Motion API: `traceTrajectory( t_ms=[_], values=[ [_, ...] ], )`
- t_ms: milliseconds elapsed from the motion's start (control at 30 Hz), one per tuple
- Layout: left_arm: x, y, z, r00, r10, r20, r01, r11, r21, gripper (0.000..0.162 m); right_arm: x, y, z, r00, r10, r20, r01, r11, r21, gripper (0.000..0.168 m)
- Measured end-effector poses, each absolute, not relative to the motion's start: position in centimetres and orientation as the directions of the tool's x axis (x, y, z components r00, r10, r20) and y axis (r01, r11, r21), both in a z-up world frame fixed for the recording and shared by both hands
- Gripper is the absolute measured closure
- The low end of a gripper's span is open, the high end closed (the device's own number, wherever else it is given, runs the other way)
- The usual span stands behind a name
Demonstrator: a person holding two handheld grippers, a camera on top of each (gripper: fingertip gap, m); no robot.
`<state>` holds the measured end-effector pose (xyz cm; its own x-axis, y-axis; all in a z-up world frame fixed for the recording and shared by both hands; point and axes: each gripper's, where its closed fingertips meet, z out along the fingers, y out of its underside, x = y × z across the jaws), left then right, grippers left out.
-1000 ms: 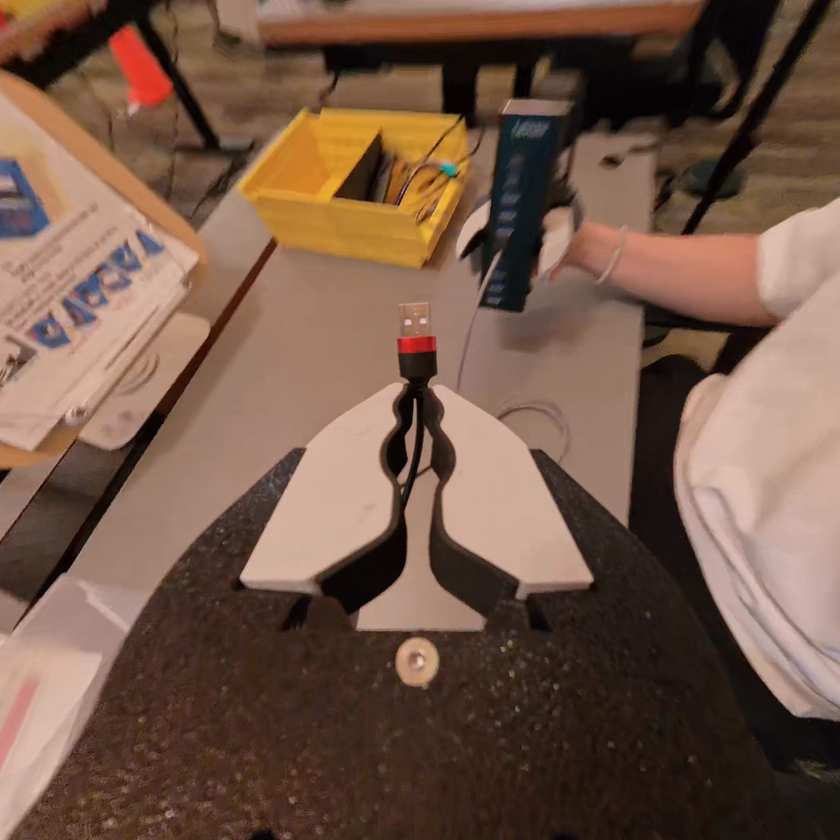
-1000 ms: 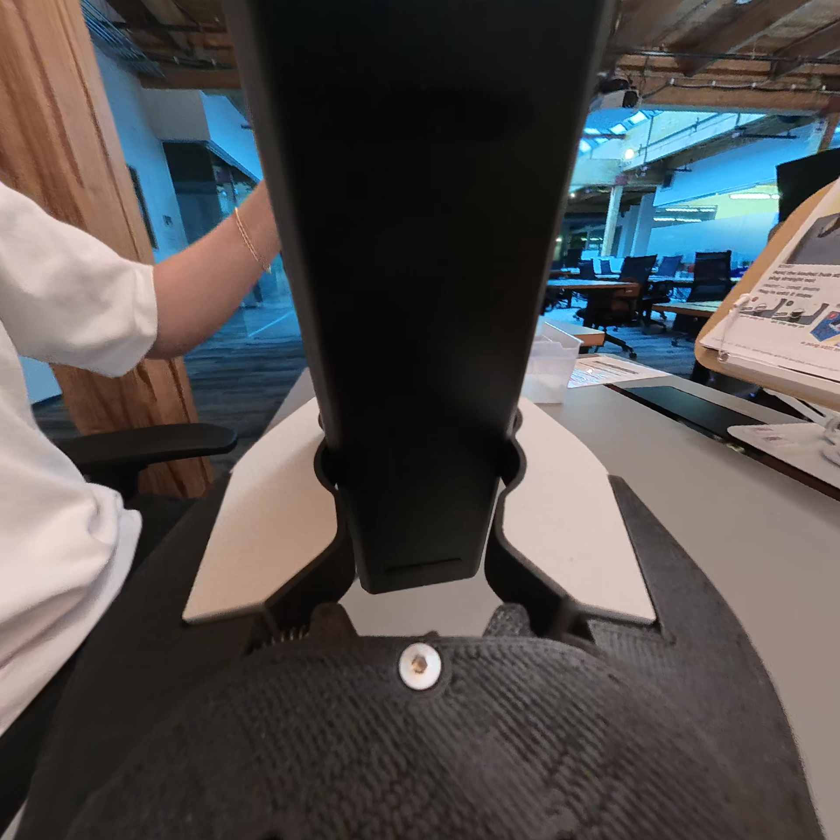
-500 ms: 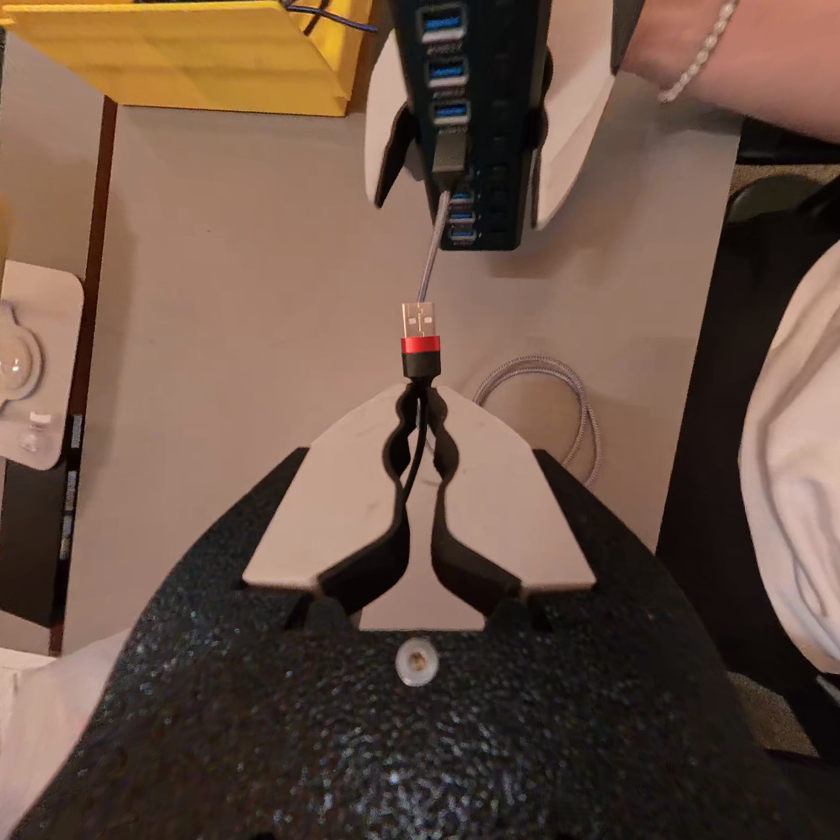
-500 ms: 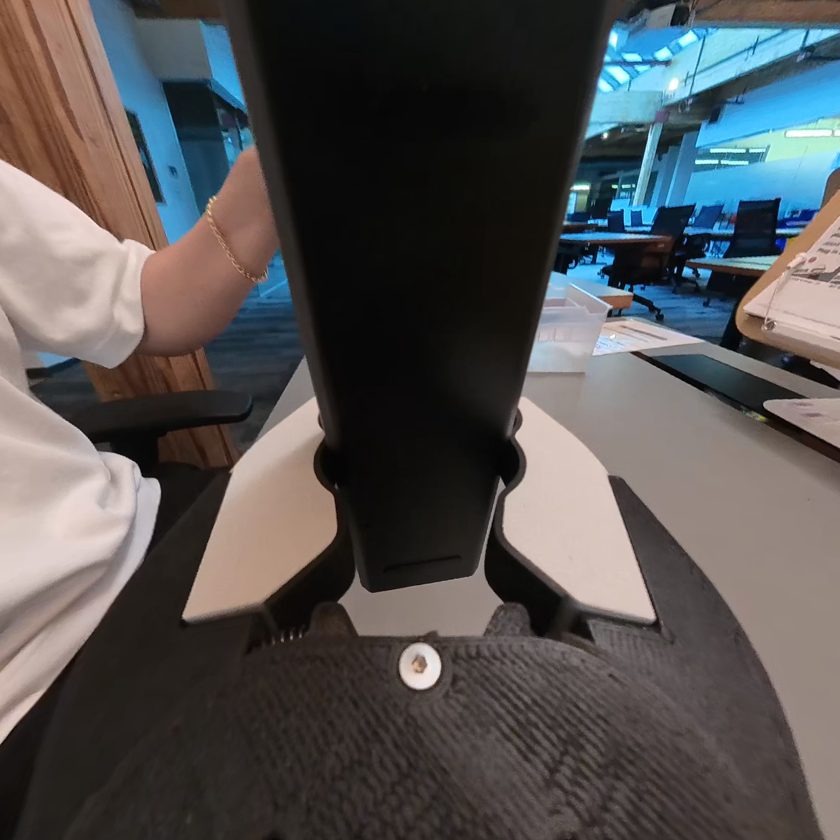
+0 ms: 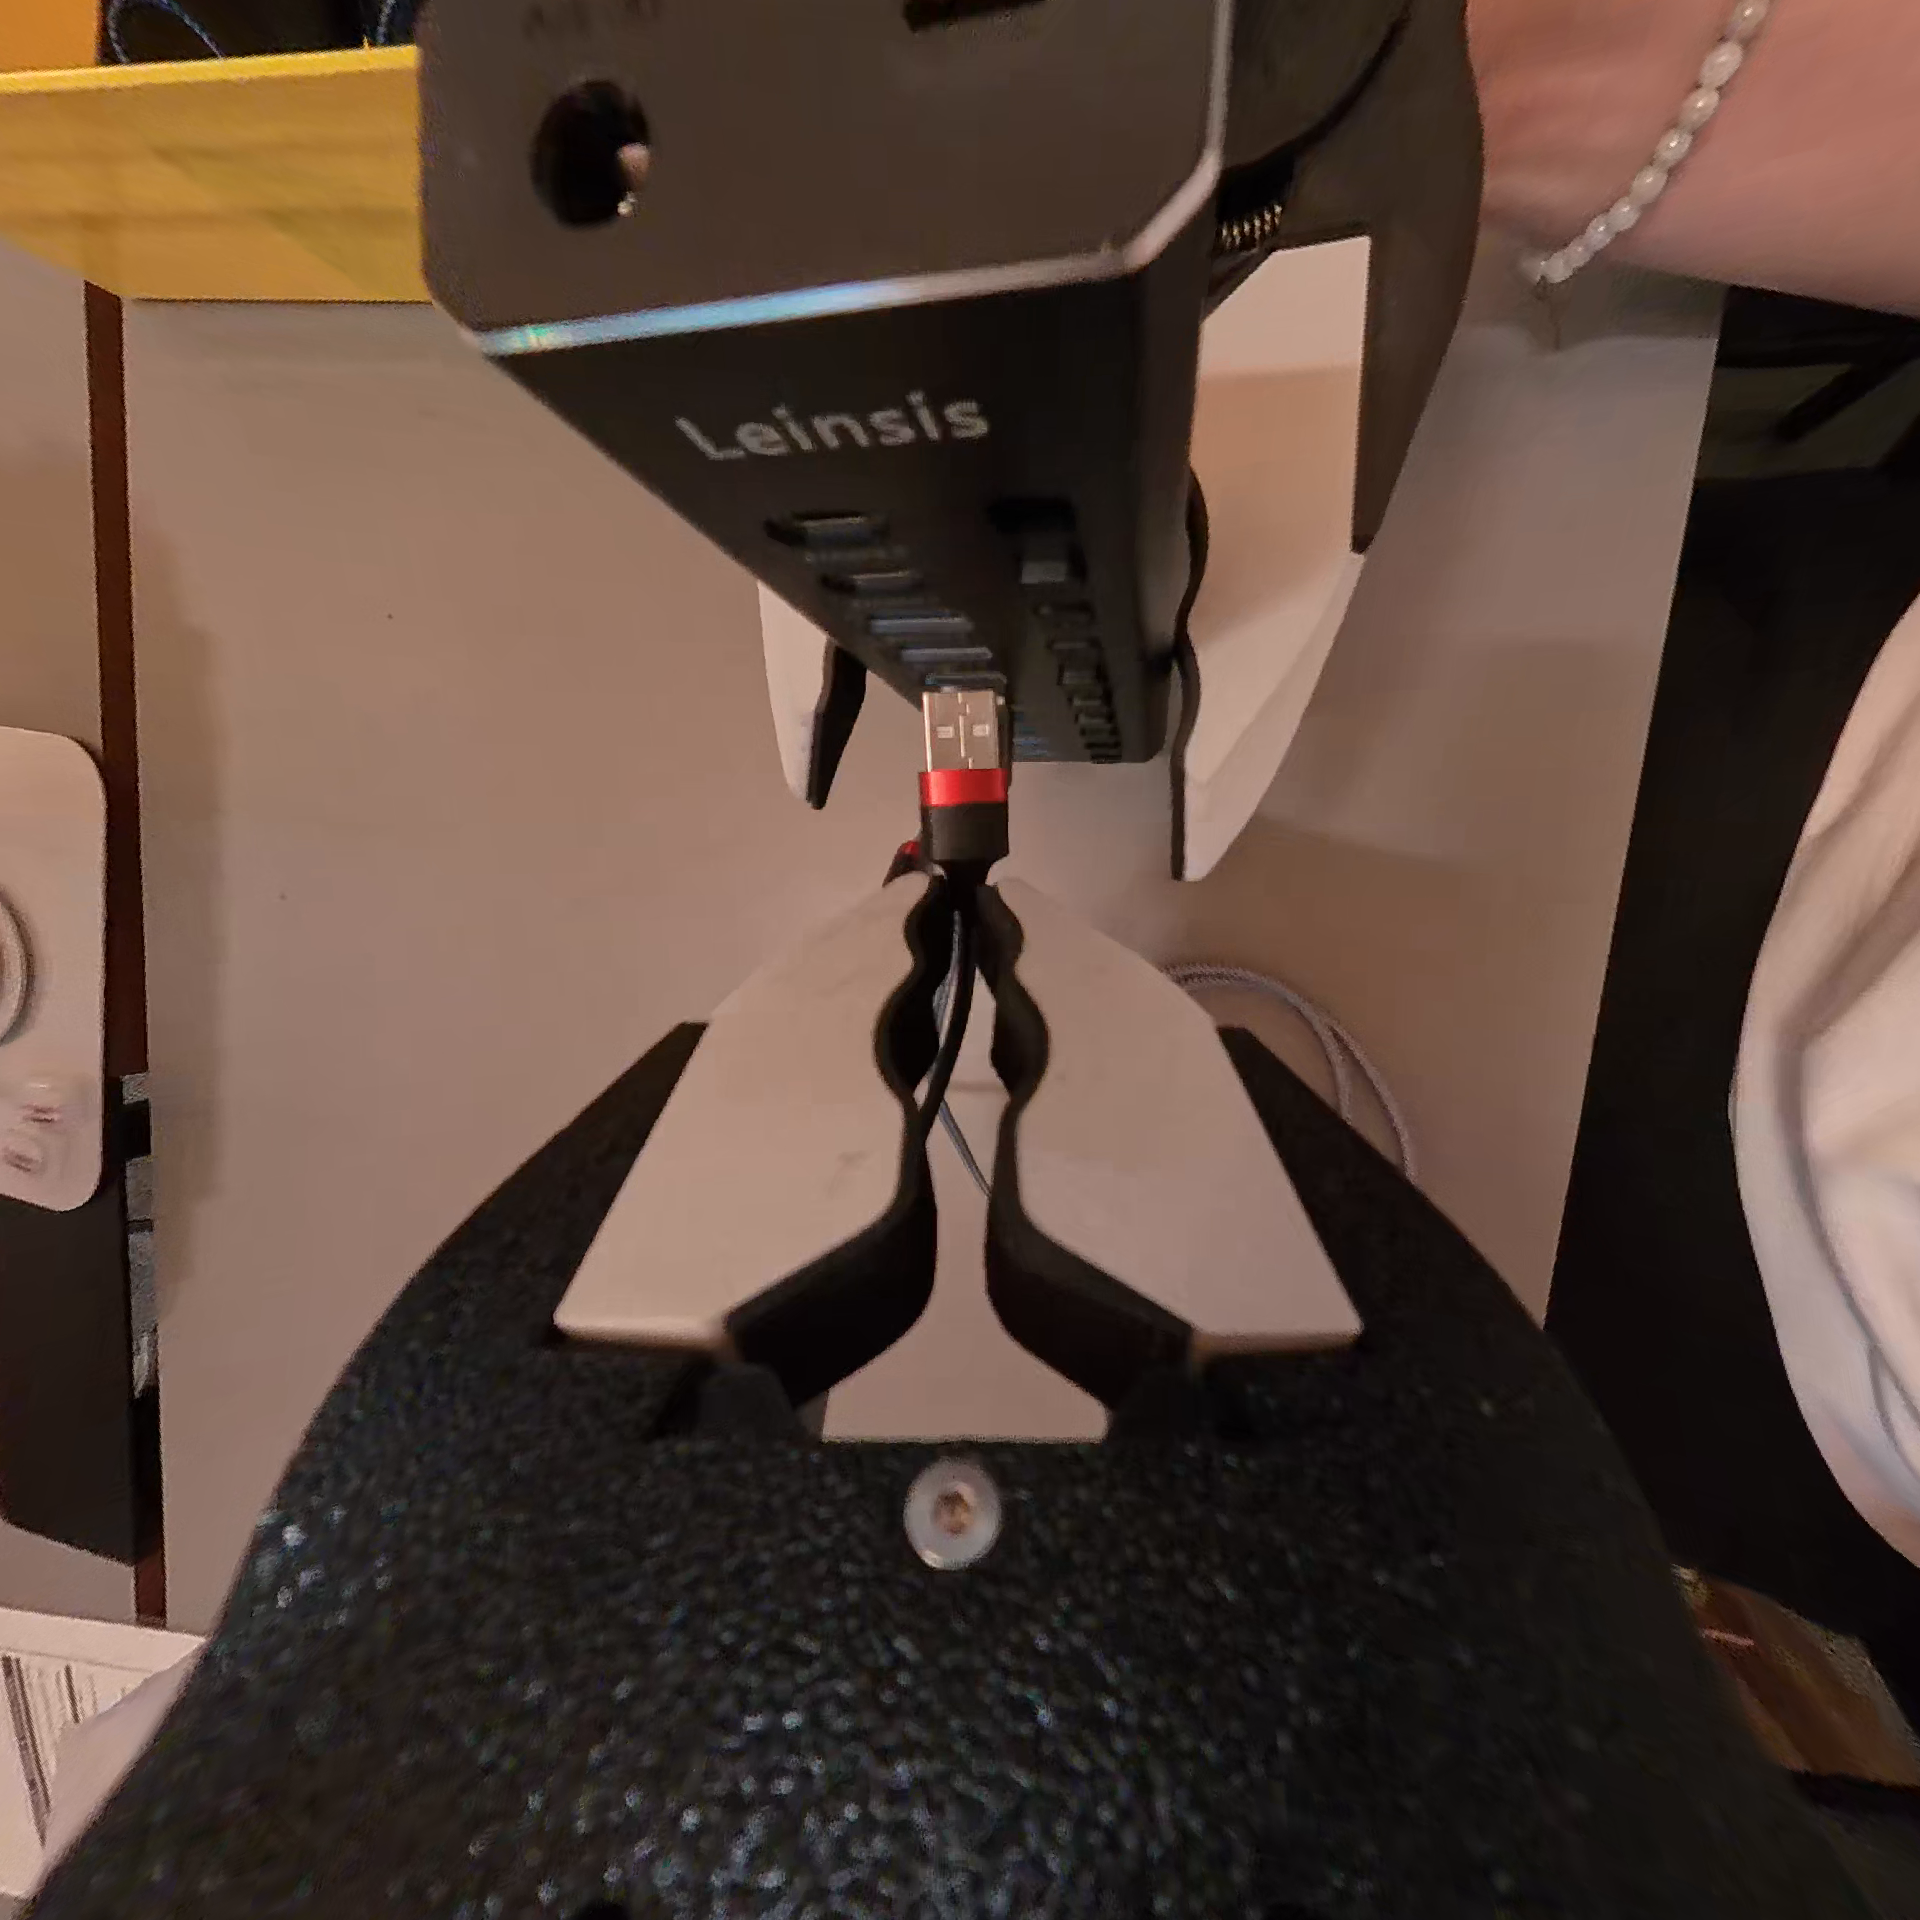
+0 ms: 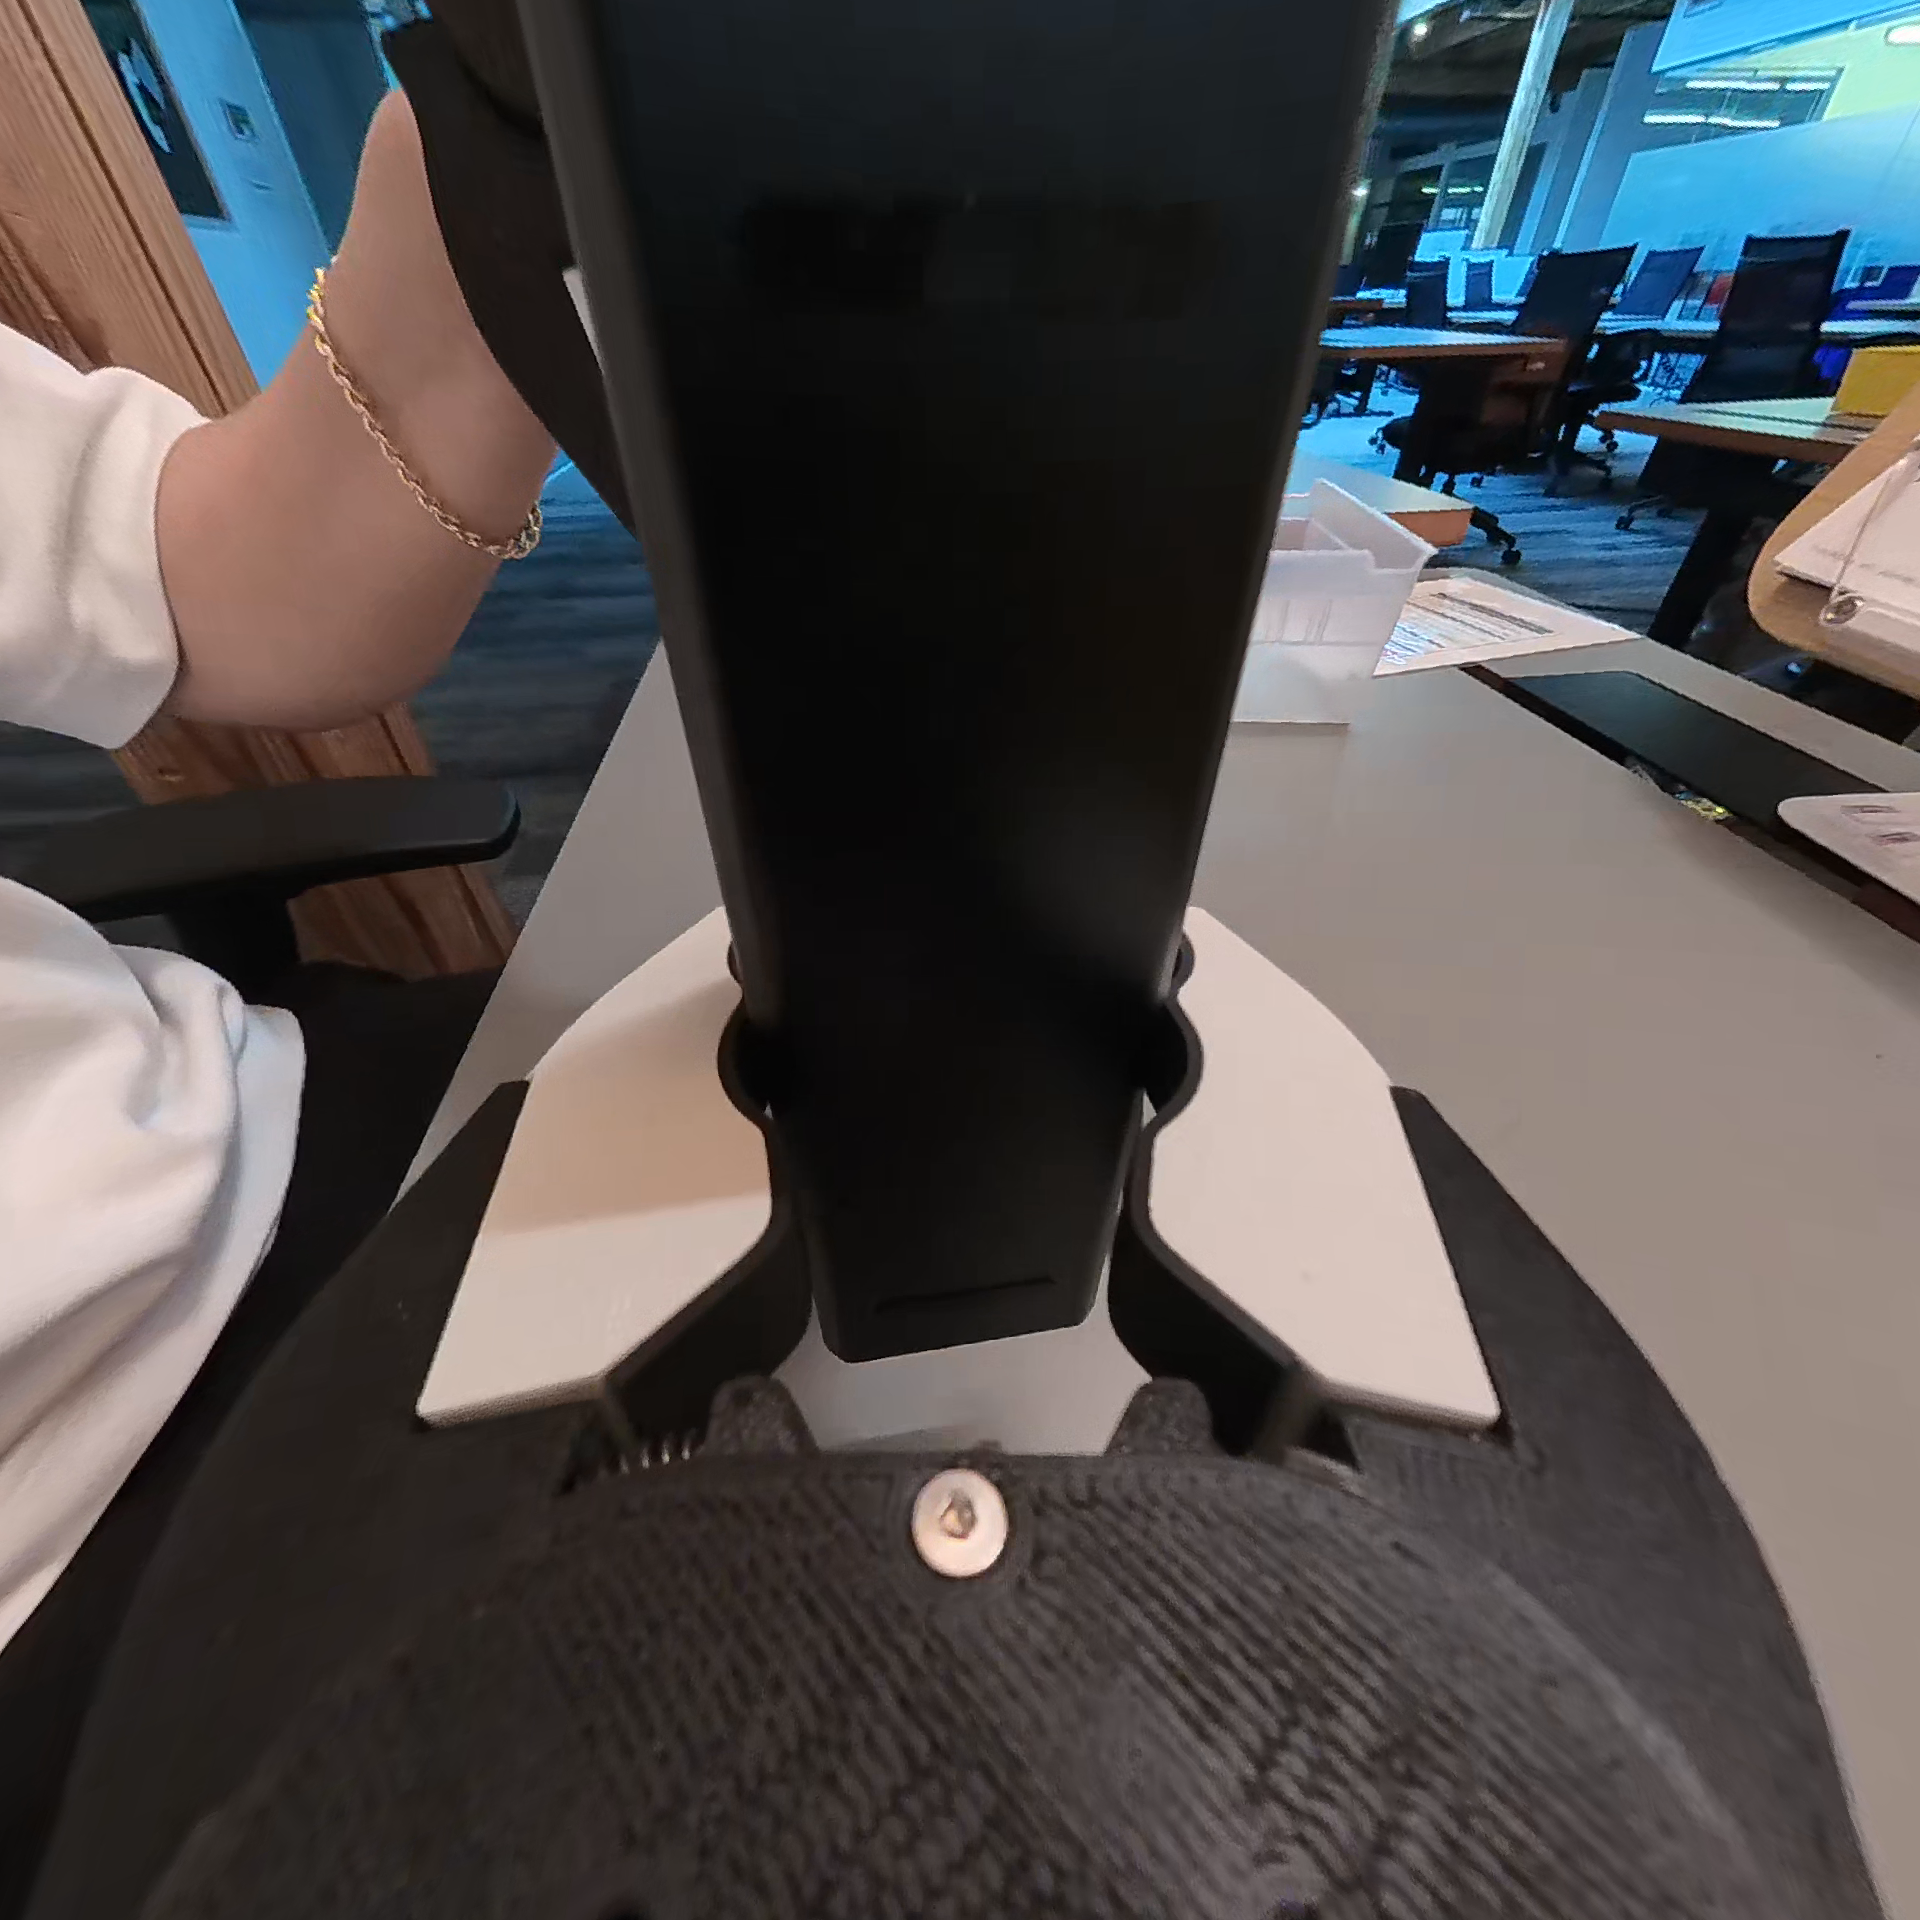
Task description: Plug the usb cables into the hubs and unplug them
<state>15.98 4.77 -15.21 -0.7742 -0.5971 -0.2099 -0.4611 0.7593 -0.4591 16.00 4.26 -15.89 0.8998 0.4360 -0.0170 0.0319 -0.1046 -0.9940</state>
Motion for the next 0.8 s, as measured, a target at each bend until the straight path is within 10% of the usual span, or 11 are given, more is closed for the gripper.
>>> traceTrajectory(
  t_ms=[800],
  values=[
    [16.18, 3.99, -15.27, -0.762, -0.639, -0.107, -0.474, 0.662, -0.58, 0.158, 15.95, 4.21, -16.23, 0.89, 0.455, -0.029, 0.012, -0.087, -0.996, 0.096]
  ],
)
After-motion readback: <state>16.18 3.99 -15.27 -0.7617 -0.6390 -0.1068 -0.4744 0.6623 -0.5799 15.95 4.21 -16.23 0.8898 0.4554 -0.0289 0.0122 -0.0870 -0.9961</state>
